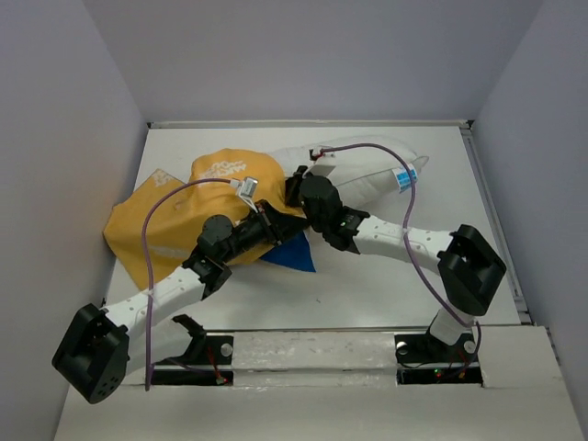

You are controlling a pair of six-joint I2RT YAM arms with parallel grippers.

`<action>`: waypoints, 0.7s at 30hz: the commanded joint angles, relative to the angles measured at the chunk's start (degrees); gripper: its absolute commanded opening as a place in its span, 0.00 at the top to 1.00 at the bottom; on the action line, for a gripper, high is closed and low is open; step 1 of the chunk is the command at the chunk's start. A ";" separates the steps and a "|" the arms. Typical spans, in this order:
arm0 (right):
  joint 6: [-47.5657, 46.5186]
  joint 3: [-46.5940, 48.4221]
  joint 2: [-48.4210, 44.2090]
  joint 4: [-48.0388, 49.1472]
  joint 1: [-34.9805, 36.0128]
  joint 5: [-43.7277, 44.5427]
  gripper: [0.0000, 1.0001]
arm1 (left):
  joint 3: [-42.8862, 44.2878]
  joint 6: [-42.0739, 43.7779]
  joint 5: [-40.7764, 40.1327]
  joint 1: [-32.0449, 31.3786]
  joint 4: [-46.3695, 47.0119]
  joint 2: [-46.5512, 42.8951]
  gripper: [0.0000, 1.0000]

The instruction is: Put the pillow into the pillowcase

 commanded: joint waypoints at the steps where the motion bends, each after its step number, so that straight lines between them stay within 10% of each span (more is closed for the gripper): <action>1: -0.36 -2.37 -1.40 4.41 0.93 -1.17 1.00 | 0.26 1.83 3.05 -1.00 0.57 -5.90 0.59; 2: -1.40 -3.24 -2.37 2.50 0.93 -0.56 1.00 | -0.52 5.05 -0.01 -0.83 -6.33 -7.13 0.34; 5: -2.73 -5.01 -7.72 -2.77 -0.47 -3.44 0.76 | -0.53 9.91 -6.18 -0.65 -17.68 -14.16 0.01; 7: -4.82 -5.54 -12.54 -8.82 -1.88 -5.99 0.39 | 3.15 12.97 -9.95 -0.21 -22.98 -18.03 0.01; 10: -8.43 -3.70 -18.62 -17.89 -4.87 -10.83 0.17 | 12.02 17.12 -14.09 -0.03 -34.49 -18.40 0.01; 21: -9.33 -2.90 -24.00 -32.50 -36.84 -24.79 0.00 | 32.25 27.23 -41.60 7.70 -58.78 3.92 0.01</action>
